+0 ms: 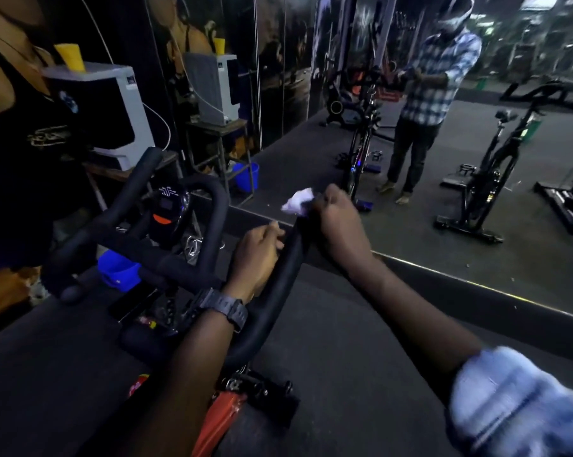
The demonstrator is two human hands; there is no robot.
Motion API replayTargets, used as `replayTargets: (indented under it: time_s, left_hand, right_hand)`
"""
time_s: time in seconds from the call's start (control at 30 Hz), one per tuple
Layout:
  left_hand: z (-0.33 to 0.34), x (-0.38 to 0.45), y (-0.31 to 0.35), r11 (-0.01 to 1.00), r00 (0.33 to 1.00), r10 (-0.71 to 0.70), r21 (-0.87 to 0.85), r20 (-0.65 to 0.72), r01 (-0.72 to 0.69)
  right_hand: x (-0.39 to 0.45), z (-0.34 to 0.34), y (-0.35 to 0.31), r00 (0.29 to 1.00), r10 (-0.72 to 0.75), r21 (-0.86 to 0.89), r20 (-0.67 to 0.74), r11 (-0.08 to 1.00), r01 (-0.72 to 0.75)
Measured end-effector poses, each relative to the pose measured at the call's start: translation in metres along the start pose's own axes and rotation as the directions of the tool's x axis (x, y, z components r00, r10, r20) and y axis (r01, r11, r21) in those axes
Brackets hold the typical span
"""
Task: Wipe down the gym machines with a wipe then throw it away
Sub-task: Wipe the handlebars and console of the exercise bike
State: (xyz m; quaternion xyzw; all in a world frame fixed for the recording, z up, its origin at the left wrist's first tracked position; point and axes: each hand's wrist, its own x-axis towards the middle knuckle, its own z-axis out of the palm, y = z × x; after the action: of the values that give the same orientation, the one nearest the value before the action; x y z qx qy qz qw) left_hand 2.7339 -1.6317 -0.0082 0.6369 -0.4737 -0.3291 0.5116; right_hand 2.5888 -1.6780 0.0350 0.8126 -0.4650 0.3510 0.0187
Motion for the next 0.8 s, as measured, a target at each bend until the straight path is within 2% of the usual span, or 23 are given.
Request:
replayTargets:
  time_s: [0.03, 0.1, 0.17, 0.2, 0.27, 0.3, 0.37, 0.4, 0.43, 0.47, 0.5, 0.57, 0.63, 0.7, 0.73, 0.8]
  left_hand:
    - [0.001, 0.004, -0.003, 1.0, 1.0, 0.007, -0.007, -0.01, -0.008]
    - [0.001, 0.004, -0.002, 0.999, 0.999, 0.005, -0.044, -0.037, -0.007]
    - [0.002, 0.004, -0.001, 0.998, 0.999, 0.013, -0.066, -0.046, -0.016]
    - [0.003, 0.003, -0.001, 0.999, 0.999, 0.025, -0.04, -0.044, -0.026]
    - [0.005, 0.005, -0.005, 0.998, 0.997, 0.053, -0.022, -0.053, -0.054]
    - [0.007, 0.004, -0.005, 0.997, 0.996, 0.059, -0.042, -0.065, -0.062]
    - [0.008, 0.004, -0.007, 0.996, 0.995, 0.066, -0.05, -0.079, -0.07]
    - [0.007, 0.002, -0.005, 0.996, 0.992, 0.085, -0.03, -0.096, -0.088]
    - [0.006, 0.002, -0.006, 0.993, 0.986, 0.108, -0.026, -0.128, -0.113]
    - [0.005, 0.0, -0.005, 0.991, 0.978, 0.125, -0.034, -0.167, -0.132]
    - [0.005, -0.002, -0.004, 0.988, 0.972, 0.137, -0.039, -0.19, -0.147]
    - [0.005, -0.004, -0.004, 0.986, 0.976, 0.135, -0.071, -0.173, -0.149]
    - [0.007, -0.005, -0.008, 0.983, 0.983, 0.1, -0.136, -0.153, -0.121]
    - [0.008, -0.004, -0.008, 0.98, 0.984, 0.092, -0.161, -0.151, -0.117]
    - [0.007, -0.004, -0.007, 0.981, 0.985, 0.095, -0.152, -0.147, -0.117]
    - [0.005, -0.003, -0.005, 0.981, 0.986, 0.094, -0.155, -0.138, -0.115]
  right_hand:
    - [-0.02, 0.002, -0.014, 0.994, -0.05, 0.068, 0.095, 0.997, 0.043]
    - [-0.067, 0.02, -0.024, 0.938, -0.286, 0.072, 0.194, 0.958, 0.277]
    - [-0.068, 0.019, -0.012, 0.903, -0.374, -0.069, 0.21, 0.916, 0.395]
    - [-0.05, 0.022, -0.003, 0.912, -0.38, -0.05, 0.153, 0.919, 0.391]
    - [-0.002, 0.013, 0.015, 0.969, -0.233, -0.015, 0.079, 0.972, 0.235]
    - [0.019, 0.001, 0.015, 0.99, -0.139, -0.052, 0.026, 0.989, 0.14]
    - [0.013, 0.006, 0.003, 0.993, -0.085, -0.068, 0.082, 0.994, 0.091]
    - [-0.007, 0.011, -0.015, 0.983, -0.085, -0.002, 0.162, 0.996, 0.086]
    - [-0.033, 0.019, -0.031, 0.96, -0.18, 0.064, 0.215, 0.983, 0.17]
    - [-0.052, 0.021, -0.043, 0.904, -0.332, 0.052, 0.269, 0.942, 0.33]
    - [-0.054, 0.02, -0.042, 0.872, -0.376, 0.042, 0.314, 0.923, 0.383]
    - [-0.015, 0.012, -0.015, 0.911, -0.358, -0.05, 0.206, 0.926, 0.375]
    - [0.031, -0.009, 0.006, 0.975, -0.186, -0.186, 0.125, 0.96, 0.207]
    - [0.026, -0.003, 0.01, 0.965, -0.258, -0.173, 0.056, 0.949, 0.264]
    - [0.002, 0.007, -0.001, 0.964, -0.245, -0.109, 0.098, 0.961, 0.255]
    - [-0.061, 0.018, -0.034, 0.954, -0.184, 0.144, 0.238, 0.978, 0.153]
